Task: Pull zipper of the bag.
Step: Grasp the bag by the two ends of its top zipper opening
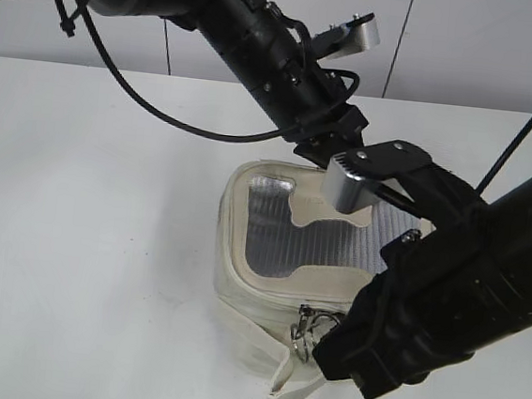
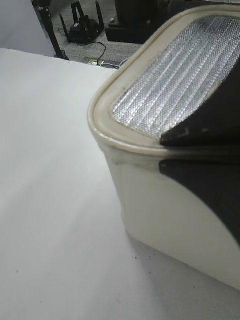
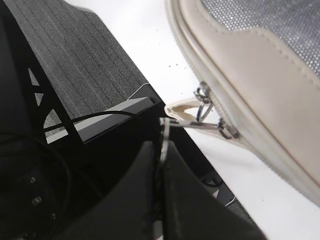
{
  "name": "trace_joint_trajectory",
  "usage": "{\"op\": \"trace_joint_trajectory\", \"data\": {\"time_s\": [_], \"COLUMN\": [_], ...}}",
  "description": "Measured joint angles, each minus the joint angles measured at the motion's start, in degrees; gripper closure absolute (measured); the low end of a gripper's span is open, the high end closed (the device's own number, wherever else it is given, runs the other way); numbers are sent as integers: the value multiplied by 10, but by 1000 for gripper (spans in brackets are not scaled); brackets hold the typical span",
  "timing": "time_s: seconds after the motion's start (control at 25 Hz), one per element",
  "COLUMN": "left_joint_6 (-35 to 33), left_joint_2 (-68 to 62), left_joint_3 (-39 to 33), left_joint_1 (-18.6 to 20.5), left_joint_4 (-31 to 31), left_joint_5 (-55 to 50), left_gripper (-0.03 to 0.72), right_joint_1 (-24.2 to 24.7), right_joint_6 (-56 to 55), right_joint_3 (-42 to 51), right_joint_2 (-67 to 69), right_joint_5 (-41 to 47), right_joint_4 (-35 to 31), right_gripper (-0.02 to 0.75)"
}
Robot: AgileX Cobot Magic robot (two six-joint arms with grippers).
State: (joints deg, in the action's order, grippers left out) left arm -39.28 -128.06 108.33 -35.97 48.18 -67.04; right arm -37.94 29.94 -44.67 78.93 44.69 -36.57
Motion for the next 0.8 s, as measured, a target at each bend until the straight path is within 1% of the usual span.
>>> {"op": "trace_joint_trajectory", "data": {"time_s": [0.28,0.32,0.4,0.44,0.52,0.6,0.64,0.72,0.8], "left_joint_6": [0,0,0,0,0,0,0,1,2], "left_joint_2": [0,0,0,0,0,3,6,16,38], "left_joint_3": [0,0,0,0,0,0,-1,-1,-1], "left_joint_1": [0,0,0,0,0,0,0,0,2], "left_joint_4": [0,0,0,0,-1,-6,-10,-17,-21], "left_joint_5": [0,0,2,2,3,5,7,13,23], "left_gripper": [646,646,646,646,646,633,614,558,487], "right_joint_1": [0,0,-3,-4,-4,-4,-4,-4,-4], "right_joint_6": [3,-11,-44,-65,-109,-169,-193,-239,-275], "right_joint_3": [-1,-1,-1,-2,-3,-13,-19,-32,-43], "right_joint_2": [0,0,-1,-2,-3,-3,-5,-11,-22], "right_joint_5": [0,1,7,10,12,17,21,31,46], "right_joint_4": [-2,5,26,40,71,114,141,193,234], "right_gripper": [732,726,682,634,510,358,292,206,174]}}
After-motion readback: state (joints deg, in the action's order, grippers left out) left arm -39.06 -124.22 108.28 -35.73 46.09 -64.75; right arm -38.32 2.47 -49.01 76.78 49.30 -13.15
